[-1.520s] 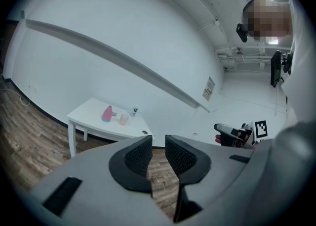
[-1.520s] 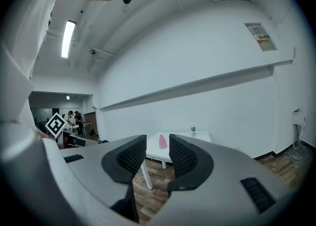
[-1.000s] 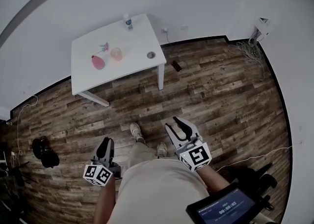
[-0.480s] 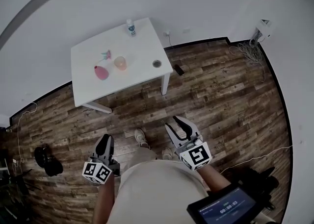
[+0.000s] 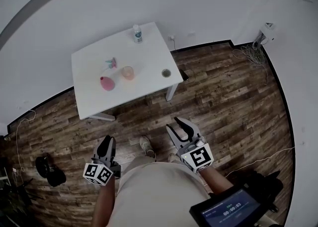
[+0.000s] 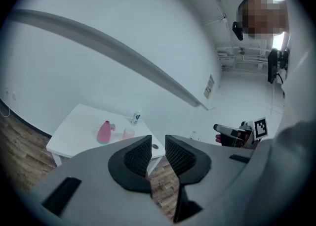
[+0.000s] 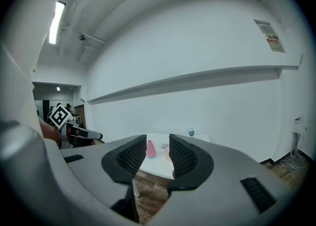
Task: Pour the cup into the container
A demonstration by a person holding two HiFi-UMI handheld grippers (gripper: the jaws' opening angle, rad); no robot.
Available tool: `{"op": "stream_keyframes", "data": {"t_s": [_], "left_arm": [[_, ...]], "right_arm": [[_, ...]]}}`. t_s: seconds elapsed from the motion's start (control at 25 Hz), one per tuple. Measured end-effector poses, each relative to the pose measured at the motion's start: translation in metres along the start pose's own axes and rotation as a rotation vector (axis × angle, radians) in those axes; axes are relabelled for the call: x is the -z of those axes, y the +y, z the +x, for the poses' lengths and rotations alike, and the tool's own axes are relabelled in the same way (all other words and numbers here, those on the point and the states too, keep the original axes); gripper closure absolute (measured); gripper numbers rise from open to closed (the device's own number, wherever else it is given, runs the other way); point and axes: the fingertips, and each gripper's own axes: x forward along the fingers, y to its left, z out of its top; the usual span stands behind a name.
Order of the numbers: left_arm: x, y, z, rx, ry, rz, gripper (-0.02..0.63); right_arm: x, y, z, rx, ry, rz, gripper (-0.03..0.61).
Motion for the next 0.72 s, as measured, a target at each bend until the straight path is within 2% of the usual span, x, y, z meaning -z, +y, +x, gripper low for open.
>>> {"op": "stream_keyframes", "data": {"t_s": [0.72], "left_arm": [[-0.042, 0.092, 0.034, 0.080, 0.007, 0.046, 0.522]], "right_arm": [[-0.007, 0.019, 0.117, 0.014, 0.031, -0.015, 0.451]]}}
